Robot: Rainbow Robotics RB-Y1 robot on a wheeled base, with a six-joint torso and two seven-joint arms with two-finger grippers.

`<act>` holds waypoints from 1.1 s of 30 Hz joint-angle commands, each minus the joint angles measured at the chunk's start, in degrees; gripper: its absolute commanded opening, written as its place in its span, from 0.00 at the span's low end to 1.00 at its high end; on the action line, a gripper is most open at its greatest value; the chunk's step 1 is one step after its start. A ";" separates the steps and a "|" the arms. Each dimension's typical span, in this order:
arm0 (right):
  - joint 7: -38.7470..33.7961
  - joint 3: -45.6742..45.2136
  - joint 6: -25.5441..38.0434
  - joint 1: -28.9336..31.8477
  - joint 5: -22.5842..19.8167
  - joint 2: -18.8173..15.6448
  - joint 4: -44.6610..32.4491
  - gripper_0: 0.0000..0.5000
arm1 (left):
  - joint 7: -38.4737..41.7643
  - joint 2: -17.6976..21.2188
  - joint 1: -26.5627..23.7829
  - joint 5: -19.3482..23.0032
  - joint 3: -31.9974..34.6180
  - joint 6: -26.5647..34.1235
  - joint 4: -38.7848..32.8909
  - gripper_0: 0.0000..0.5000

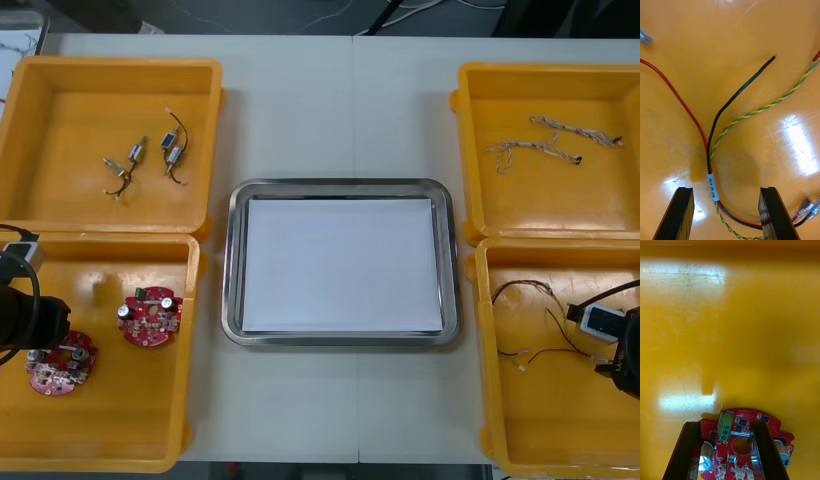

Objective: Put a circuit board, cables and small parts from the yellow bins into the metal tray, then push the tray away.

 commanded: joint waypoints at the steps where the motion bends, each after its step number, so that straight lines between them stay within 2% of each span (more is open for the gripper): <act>1: 1.35 0.95 -1.03 1.43 1.47 1.05 -1.04 1.00 | -7.57 2.54 -1.47 0.53 1.73 -1.12 0.50 0.72; 18: 1.44 4.38 -3.84 1.52 6.40 4.04 1.60 1.00 | -9.07 2.45 -0.07 0.27 -0.29 -1.73 0.58 0.69; 19: 1.52 4.38 -3.84 1.52 6.48 3.95 1.60 0.94 | -9.07 2.45 -0.07 0.27 -0.37 -1.73 0.58 0.69; 21: 1.61 4.56 -3.84 1.52 6.83 3.95 1.60 0.62 | -9.07 2.45 0.20 0.27 -0.64 -1.82 0.58 0.69; 22: 1.61 4.56 -3.84 1.61 6.92 3.95 1.60 0.29 | -9.16 2.27 0.37 0.27 -0.73 -2.09 0.58 0.69; 23: 1.44 4.56 -3.84 1.61 7.01 3.95 1.60 0.05 | -9.24 2.27 0.55 0.27 -0.90 -2.17 0.58 0.69; 24: 1.61 4.56 -3.75 1.61 7.10 4.04 1.60 0.00 | -9.24 2.27 0.81 0.27 -0.99 -2.26 0.58 0.69; 33: 1.70 4.38 -4.81 0.99 6.92 4.13 1.60 0.00 | -9.77 2.27 2.48 -0.44 -1.96 -3.84 0.58 0.68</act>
